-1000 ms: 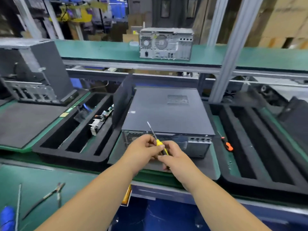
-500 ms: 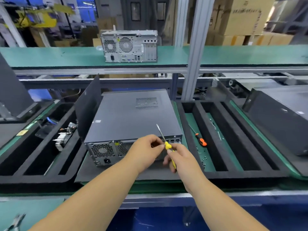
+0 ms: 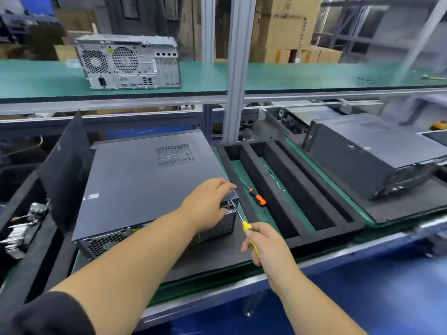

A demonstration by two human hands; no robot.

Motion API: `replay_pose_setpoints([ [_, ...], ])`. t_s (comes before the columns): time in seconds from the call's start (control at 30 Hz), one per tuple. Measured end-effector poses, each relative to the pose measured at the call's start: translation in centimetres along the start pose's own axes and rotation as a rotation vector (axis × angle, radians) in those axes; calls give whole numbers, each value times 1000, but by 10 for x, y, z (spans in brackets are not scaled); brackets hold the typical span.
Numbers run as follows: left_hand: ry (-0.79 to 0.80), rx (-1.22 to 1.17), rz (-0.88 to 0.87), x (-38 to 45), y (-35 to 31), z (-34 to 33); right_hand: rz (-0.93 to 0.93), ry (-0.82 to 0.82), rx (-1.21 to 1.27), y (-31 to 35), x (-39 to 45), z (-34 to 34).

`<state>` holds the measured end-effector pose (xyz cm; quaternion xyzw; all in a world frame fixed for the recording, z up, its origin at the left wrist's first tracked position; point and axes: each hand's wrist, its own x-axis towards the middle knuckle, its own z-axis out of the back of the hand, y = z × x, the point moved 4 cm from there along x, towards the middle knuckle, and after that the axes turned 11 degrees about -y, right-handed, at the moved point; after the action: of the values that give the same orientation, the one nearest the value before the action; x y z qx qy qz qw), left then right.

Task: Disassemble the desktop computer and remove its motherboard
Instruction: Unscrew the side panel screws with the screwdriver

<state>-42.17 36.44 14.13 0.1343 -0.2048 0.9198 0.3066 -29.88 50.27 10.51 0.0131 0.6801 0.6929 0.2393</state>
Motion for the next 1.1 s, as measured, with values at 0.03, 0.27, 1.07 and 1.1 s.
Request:
replay_pose_setpoints([
  [0.03, 45, 16, -34, 5, 3, -4, -3, -3, -4, -1, 1, -1],
  [0.27, 123, -40, -76, 17, 17, -19, -27, -37, -24, -7, 6, -3],
  [1.07, 126, -103, -48, 18, 21, -20, -161, -41, 61, -6, 2, -8],
  [1.1, 126, -102, -50, 18, 21, -20, -214, -24, 125, -6, 2, -9],
])
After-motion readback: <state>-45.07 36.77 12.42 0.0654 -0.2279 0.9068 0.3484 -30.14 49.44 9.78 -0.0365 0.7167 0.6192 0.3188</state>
